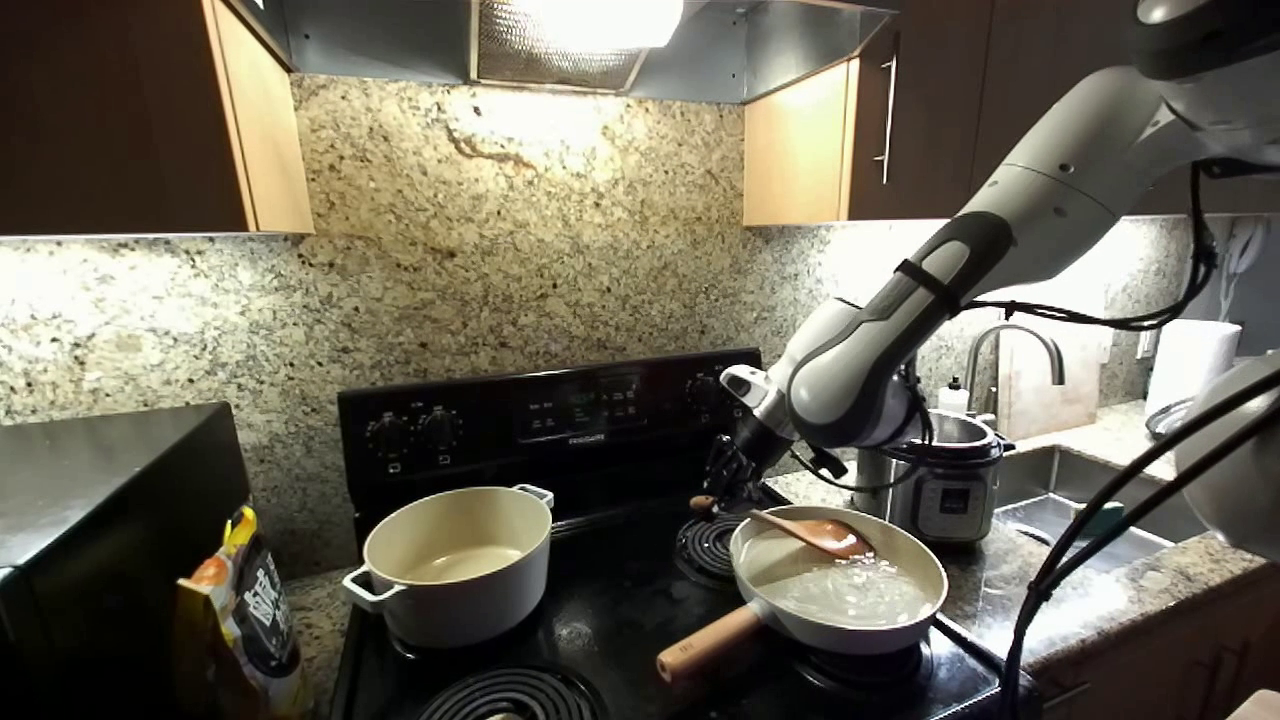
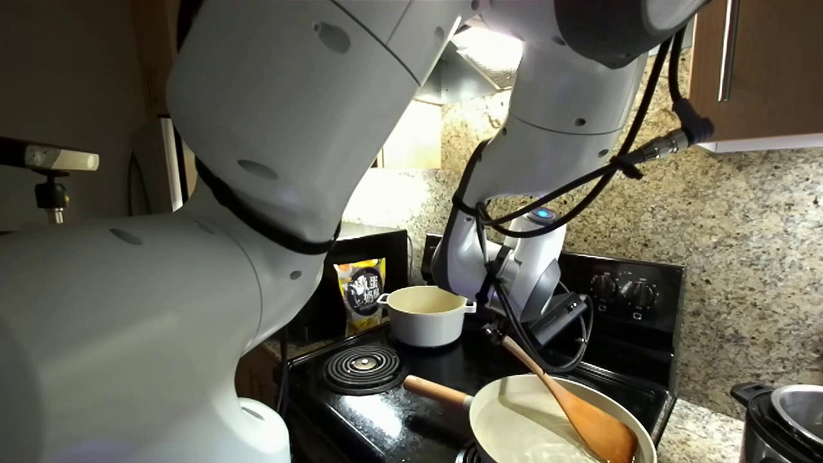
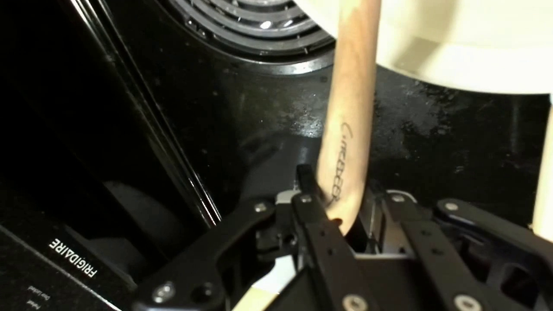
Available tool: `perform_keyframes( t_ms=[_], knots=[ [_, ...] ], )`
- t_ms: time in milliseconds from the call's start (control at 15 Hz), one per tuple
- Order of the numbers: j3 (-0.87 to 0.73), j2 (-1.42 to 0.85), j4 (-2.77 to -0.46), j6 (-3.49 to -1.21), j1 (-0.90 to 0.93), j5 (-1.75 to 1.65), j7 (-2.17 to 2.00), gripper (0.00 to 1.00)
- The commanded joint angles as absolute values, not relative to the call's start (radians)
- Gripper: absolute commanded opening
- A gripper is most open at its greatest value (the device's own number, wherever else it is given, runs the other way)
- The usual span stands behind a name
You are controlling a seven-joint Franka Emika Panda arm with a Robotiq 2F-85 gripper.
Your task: Stir the pan with the wooden spoon
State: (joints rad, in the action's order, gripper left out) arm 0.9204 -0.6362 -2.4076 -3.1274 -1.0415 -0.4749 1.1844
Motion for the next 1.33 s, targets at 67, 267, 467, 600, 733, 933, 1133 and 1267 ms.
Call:
perform_keyframes(
  t_ms=[67, 267, 467, 600, 733, 933, 1133, 1267],
  knots=[
    [0.96, -0.704, -2.247, -2.941, -0.963, -0.461, 1.336, 0.12],
    [0.953, -0.735, -2.179, -2.871, -0.879, -0.427, 1.471, 0.12],
    [0.937, -0.74, -2.176, -2.887, -0.827, -0.383, 1.564, 0.12],
    [0.913, -0.69, -2.247, -2.987, -0.81, -0.36, 1.551, 0.12],
    [0.885, -0.649, -2.335, -3.15, -0.795, -0.356, 1.5, 0.12],
    [0.838, -0.591, -2.442, -3.405, -0.787, -0.396, 1.401, 0.12],
    [0.794, -0.451, -2.542, -3.545, -0.752, -0.336, 1.387, 0.12],
    [0.81, -0.363, -2.538, -3.486, -0.744, -0.269, 1.4, 0.12]
  ],
)
